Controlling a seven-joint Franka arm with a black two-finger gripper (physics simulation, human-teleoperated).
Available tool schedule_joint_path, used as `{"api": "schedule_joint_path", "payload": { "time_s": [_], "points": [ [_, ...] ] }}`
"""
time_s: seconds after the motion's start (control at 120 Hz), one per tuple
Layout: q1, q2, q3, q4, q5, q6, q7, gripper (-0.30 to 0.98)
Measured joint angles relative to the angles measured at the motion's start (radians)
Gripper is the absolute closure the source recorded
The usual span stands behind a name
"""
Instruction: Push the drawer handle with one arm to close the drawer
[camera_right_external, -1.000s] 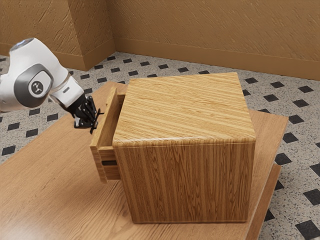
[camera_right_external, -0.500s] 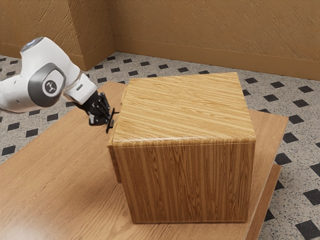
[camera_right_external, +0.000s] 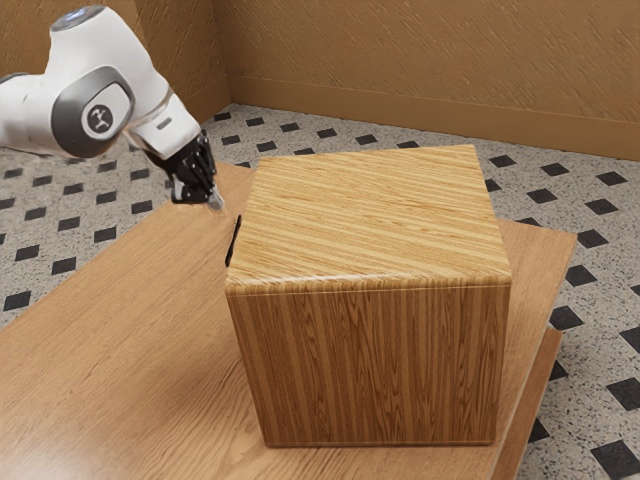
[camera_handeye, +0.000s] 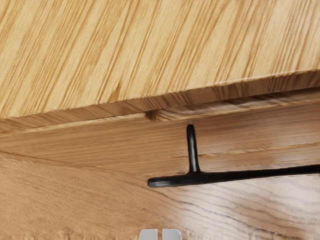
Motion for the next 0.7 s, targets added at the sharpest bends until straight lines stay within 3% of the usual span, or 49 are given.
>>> {"api": "schedule_joint_path", "payload": {
  "time_s": [0.092,0.258,0.383,0.7],
  "points": [
    [0.000,0.004,0.001,0.117,0.065,-0.150,-0.052,0.77],
    [0.002,0.005,0.003,0.252,0.156,-0.365,-0.136,0.40],
    [-0.002,0.003,-0.006,0.274,0.216,-0.451,-0.214,0.22],
    [-0.005,0.003,-0.015,0.261,0.249,-0.531,-0.408,0.05]
  ]
}}
